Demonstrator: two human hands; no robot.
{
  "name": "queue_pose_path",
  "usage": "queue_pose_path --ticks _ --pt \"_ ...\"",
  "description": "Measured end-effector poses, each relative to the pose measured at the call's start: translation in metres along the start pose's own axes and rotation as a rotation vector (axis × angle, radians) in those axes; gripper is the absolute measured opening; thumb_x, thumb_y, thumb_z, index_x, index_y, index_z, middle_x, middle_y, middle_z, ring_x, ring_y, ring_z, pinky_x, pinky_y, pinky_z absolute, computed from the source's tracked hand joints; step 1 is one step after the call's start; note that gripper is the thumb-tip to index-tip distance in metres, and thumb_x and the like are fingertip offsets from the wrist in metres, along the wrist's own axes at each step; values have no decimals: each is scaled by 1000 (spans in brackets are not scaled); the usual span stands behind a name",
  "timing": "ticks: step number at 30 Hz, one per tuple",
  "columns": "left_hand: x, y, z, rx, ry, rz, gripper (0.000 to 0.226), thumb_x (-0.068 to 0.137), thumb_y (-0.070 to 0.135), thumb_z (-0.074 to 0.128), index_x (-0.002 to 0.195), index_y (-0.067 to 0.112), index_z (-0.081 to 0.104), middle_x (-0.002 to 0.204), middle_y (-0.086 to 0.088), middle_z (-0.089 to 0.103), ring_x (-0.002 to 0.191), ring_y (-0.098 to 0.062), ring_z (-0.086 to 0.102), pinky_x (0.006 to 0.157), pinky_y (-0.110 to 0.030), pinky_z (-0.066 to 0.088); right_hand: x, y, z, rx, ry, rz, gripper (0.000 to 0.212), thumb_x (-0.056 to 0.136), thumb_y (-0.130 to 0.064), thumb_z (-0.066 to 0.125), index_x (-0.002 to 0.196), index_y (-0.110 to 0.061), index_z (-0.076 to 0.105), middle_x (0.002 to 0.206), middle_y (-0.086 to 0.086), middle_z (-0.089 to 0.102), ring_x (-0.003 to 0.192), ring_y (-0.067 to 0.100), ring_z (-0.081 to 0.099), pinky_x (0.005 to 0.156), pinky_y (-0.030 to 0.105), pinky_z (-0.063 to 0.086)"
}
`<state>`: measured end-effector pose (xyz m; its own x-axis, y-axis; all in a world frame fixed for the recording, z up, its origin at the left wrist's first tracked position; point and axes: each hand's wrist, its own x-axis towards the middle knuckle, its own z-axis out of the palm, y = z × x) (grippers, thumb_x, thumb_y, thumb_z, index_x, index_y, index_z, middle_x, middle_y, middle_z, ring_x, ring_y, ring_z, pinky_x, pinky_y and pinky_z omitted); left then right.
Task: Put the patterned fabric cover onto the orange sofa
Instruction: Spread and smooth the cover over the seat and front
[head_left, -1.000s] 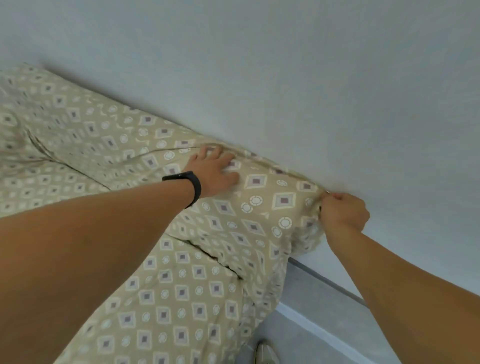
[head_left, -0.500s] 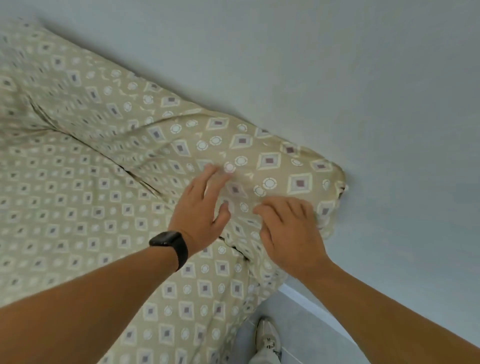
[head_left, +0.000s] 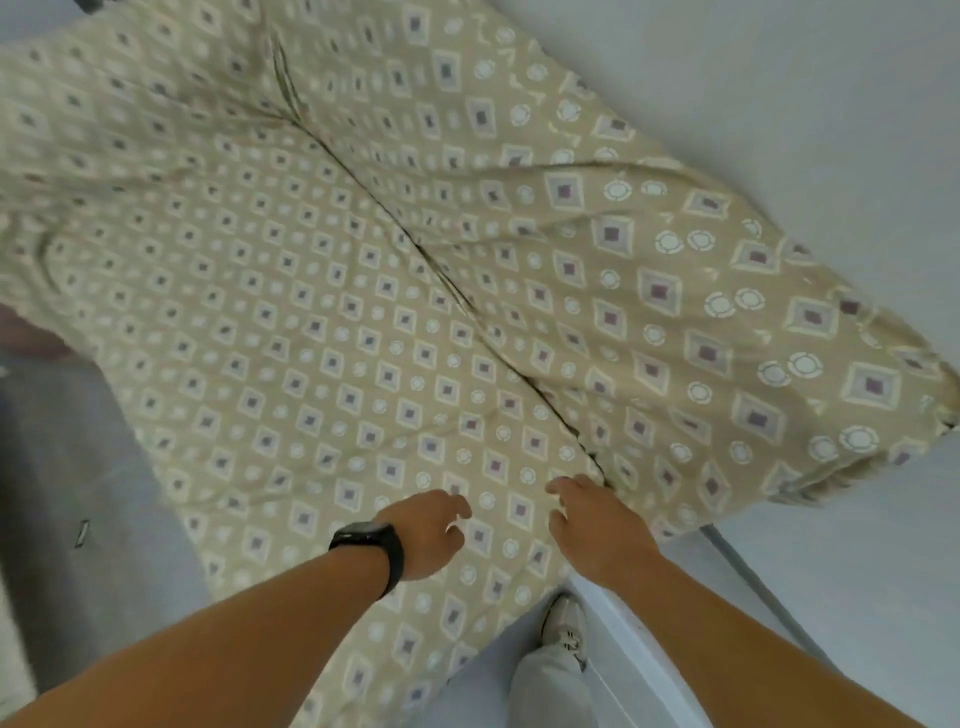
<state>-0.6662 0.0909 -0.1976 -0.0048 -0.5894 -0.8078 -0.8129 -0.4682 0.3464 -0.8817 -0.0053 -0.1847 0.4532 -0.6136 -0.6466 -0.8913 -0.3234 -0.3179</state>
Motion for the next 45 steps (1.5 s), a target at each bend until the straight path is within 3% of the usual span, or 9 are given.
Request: queue_pose_path --ticks 4,9,13,19,23,26,34,39,45 --pt "-46 -30 -19 -143 75 26 36 104 33 41 139 29 50 138 2 55 114 -21 60 99 -40 50 -24 -98 -22 223 164 -36 31 103 -31 46 132 -27 56 123 -7 57 104 13 59 91 36 51" --pt "-148 -86 -30 -208 100 109 34 102 32 43 134 27 54 134 1 57 109 -21 61 95 -39 51 -94 -208 -17 251 178 20 23 101 -32 50 121 -29 61 113 -10 60 91 9 60 84 30 51" --pt "-259 -168 -42 -177 99 147 32 102 32 46 131 27 57 130 2 59 112 -20 59 98 -38 49 -164 -318 19 312 158 82 21 100 -28 54 117 -24 65 115 -6 66 95 9 59 84 25 46" --pt "-318 -241 -48 -27 19 100 29 101 29 50 127 22 61 129 -1 61 113 -22 59 97 -34 49 -208 -387 54 355 105 149 28 98 -31 53 122 -24 66 120 -6 63 101 12 61 88 33 53" --pt "-301 -259 -38 0 3 75 31 101 28 51 131 23 57 132 -1 59 114 -23 59 96 -32 48 -201 -383 78 330 88 188 26 99 -35 52 120 -26 64 116 -8 62 92 14 65 85 37 56" --pt "-279 -266 -7 -27 -2 55 30 100 29 53 129 25 57 130 1 59 111 -22 60 94 -32 49 -182 -359 113 239 32 232 28 100 -35 52 124 -26 63 120 -6 62 103 16 62 87 36 54" --pt "-146 -296 133 216 -58 134 36 98 36 53 133 27 51 130 -1 53 112 -27 57 95 -44 49 -108 -254 296 132 -21 313 34 99 -31 55 133 -26 53 128 -3 52 116 21 56 84 37 52" --pt "-90 -299 193 426 -97 219 61 89 40 66 141 23 38 142 -4 38 125 -29 44 96 -43 47 -96 -222 372 -84 -73 164 54 93 -27 67 139 -23 40 134 4 40 114 27 50 75 38 51" --pt "-64 -288 211 693 113 344 34 96 10 47 129 17 48 128 -4 54 120 -29 52 98 -39 40 -81 -199 404 -277 57 0 53 68 -3 80 118 -8 61 109 11 59 90 33 59 59 36 37"
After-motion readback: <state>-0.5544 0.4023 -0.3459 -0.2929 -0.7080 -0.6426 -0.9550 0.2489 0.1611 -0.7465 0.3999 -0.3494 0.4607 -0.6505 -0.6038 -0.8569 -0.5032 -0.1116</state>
